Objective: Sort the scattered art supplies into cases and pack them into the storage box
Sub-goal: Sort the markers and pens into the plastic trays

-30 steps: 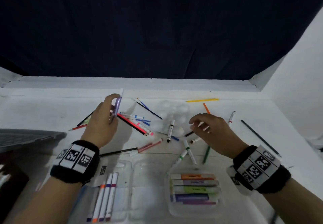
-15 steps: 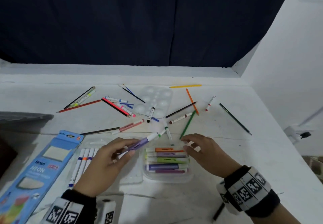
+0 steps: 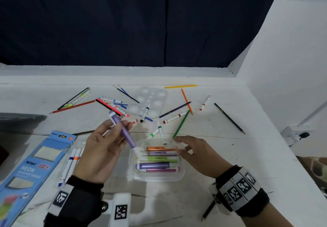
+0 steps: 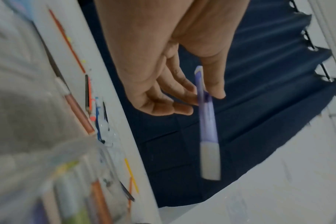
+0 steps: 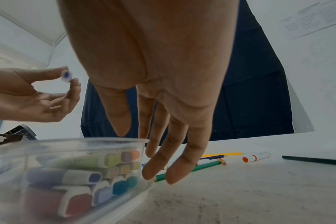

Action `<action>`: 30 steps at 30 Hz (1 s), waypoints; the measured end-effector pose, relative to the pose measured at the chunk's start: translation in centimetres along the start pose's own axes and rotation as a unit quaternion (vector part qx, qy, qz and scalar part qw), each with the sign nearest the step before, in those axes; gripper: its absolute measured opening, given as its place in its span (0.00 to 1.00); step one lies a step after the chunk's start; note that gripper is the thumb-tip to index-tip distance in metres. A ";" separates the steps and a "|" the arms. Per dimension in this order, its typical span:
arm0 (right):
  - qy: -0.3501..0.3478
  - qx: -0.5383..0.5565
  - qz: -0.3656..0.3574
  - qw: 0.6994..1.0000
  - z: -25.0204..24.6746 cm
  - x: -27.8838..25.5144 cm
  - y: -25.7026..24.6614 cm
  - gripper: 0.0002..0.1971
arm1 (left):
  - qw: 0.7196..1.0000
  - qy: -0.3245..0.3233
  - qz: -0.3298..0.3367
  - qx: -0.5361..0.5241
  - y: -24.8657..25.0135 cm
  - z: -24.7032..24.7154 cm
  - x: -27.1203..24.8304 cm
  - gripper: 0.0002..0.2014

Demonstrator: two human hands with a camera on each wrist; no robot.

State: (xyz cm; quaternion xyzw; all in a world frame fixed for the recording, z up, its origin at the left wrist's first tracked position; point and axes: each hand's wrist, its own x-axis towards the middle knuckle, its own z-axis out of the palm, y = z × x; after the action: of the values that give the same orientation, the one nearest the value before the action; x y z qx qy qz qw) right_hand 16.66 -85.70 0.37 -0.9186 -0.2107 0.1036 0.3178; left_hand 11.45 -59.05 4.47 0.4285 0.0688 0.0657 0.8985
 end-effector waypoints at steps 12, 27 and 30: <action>0.000 0.005 -0.011 1.000 0.0 0.4 0.6 0.19 | 0.668 -0.339 0.119 0.651 -5.1 -0.7 0.0 0.15; 0.000 0.007 -0.004 1.000 0.0 0.3 0.5 0.20 | 0.565 -0.312 0.202 0.737 -7.7 -1.0 0.5 0.16; 0.001 0.008 -0.003 1.000 0.0 0.3 0.4 0.20 | 0.573 -0.297 0.215 0.733 -8.0 -0.8 0.6 0.16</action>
State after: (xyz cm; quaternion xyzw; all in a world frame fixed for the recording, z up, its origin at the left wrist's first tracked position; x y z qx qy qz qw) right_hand 17.05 -85.89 0.11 -0.9155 -0.2118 0.1036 0.3260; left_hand 12.32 -63.27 -2.30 0.9386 -0.2713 0.0534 0.2065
